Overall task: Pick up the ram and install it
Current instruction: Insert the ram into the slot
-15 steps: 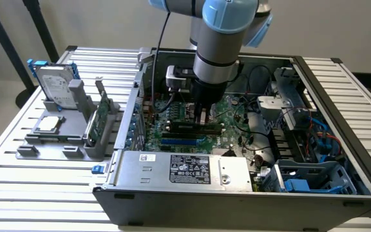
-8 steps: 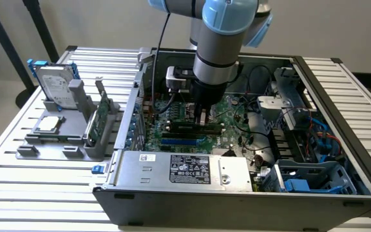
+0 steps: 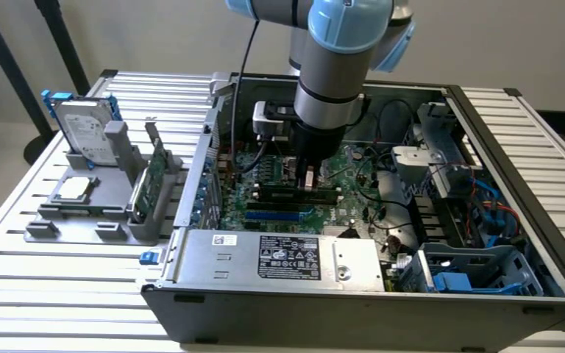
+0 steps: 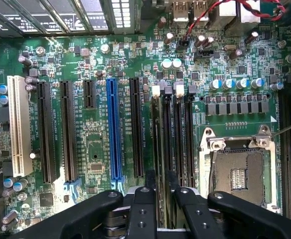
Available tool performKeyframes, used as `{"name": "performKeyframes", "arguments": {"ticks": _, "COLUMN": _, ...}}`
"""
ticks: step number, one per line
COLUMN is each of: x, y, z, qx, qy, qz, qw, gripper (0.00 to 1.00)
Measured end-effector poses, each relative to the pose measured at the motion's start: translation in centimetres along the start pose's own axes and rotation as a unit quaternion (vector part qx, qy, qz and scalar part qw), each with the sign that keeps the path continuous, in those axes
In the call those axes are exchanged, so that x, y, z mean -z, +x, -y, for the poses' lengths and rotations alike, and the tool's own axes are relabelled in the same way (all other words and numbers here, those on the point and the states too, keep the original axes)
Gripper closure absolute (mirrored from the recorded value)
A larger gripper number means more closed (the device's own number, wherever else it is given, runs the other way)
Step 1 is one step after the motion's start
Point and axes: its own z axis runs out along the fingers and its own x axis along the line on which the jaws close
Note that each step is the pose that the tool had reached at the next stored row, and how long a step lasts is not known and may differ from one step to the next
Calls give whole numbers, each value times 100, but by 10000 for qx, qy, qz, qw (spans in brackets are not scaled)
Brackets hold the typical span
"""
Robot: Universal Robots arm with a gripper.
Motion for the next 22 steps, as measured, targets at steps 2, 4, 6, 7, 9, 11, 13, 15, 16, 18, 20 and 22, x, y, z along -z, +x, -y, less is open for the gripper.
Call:
{"name": "performKeyframes", "arguments": {"ticks": 2, "x": 11, "y": 0, "z": -1, "qx": 0, "qy": -1, "qz": 10, "qw": 10000, "gripper": 77}}
{"name": "performKeyframes", "arguments": {"ticks": 4, "x": 31, "y": 0, "z": -2, "qx": 1, "qy": -2, "qz": 25, "qw": 10000, "gripper": 77}}
{"name": "performKeyframes", "arguments": {"ticks": 6, "x": 60, "y": -1, "z": -4, "qx": 2, "qy": -4, "qz": 42, "qw": 10000, "gripper": 77}}
{"name": "performKeyframes", "arguments": {"ticks": 7, "x": 76, "y": -1, "z": -5, "qx": 3, "qy": -4, "qz": 51, "qw": 10000, "gripper": 77}}
{"name": "performKeyframes", "arguments": {"ticks": 9, "x": 108, "y": -2, "z": -8, "qx": 4, "qy": -6, "qz": 70, "qw": 10000, "gripper": 77}}
{"name": "performKeyframes", "arguments": {"ticks": 11, "x": 139, "y": -2, "z": -9, "qx": 6, "qy": -7, "qz": 89, "qw": 10000, "gripper": 77}}
{"name": "performKeyframes", "arguments": {"ticks": 13, "x": 167, "y": -3, "z": -11, "qx": 7, "qy": -8, "qz": 105, "qw": 9999, "gripper": 77}}
{"name": "performKeyframes", "arguments": {"ticks": 15, "x": 191, "y": -4, "z": -13, "qx": 8, "qy": -10, "qz": 118, "qw": 9999, "gripper": 80}}
{"name": "performKeyframes", "arguments": {"ticks": 16, "x": 201, "y": -5, "z": -14, "qx": 9, "qy": -10, "qz": 124, "qw": 9999, "gripper": 80}}
{"name": "performKeyframes", "arguments": {"ticks": 18, "x": 212, "y": -5, "z": -15, "qx": 9, "qy": -11, "qz": 135, "qw": 9999, "gripper": 89}}
{"name": "performKeyframes", "arguments": {"ticks": 20, "x": 212, "y": -6, "z": -15, "qx": 10, "qy": -11, "qz": 139, "qw": 9999, "gripper": 89}}
{"name": "performKeyframes", "arguments": {"ticks": 22, "x": 213, "y": -6, "z": -15, "qx": 10, "qy": -11, "qz": 139, "qw": 9999, "gripper": 89}}
